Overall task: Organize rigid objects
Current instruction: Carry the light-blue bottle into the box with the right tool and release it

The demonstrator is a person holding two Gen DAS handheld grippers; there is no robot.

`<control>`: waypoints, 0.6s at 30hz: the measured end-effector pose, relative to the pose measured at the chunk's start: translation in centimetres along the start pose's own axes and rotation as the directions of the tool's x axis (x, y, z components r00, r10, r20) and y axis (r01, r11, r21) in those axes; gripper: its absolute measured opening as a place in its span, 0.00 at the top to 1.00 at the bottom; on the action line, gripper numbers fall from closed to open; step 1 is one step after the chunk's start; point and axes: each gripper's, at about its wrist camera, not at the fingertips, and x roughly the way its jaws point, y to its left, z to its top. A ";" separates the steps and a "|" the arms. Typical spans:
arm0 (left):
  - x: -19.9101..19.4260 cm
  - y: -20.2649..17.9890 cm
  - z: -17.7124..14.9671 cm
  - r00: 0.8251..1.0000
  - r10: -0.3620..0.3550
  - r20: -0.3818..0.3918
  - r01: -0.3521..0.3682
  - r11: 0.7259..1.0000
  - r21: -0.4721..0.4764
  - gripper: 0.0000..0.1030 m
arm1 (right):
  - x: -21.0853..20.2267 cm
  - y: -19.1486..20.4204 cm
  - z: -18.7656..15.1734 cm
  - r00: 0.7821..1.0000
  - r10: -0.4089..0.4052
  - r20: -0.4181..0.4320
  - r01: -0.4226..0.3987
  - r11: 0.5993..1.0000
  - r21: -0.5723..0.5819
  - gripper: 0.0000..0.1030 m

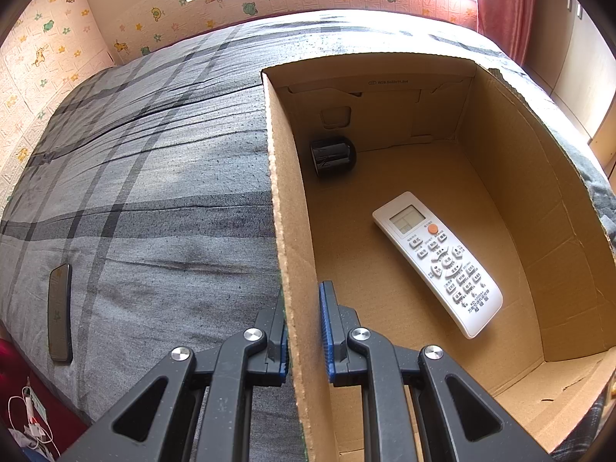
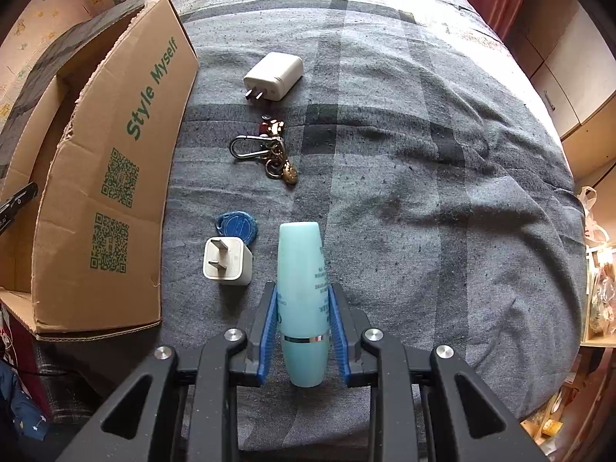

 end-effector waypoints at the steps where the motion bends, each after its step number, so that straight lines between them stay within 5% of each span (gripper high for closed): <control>1: 0.0 0.0 0.0 1.000 0.000 0.000 0.000 1.000 0.000 0.86 | -0.4 0.1 0.0 1.000 -0.001 0.004 0.001 1.000 -0.003 0.74; 18: 0.0 0.0 0.0 1.000 0.001 0.000 -0.001 1.000 0.001 0.86 | -5.4 1.8 2.3 0.995 0.007 0.099 -0.001 0.998 -0.062 0.74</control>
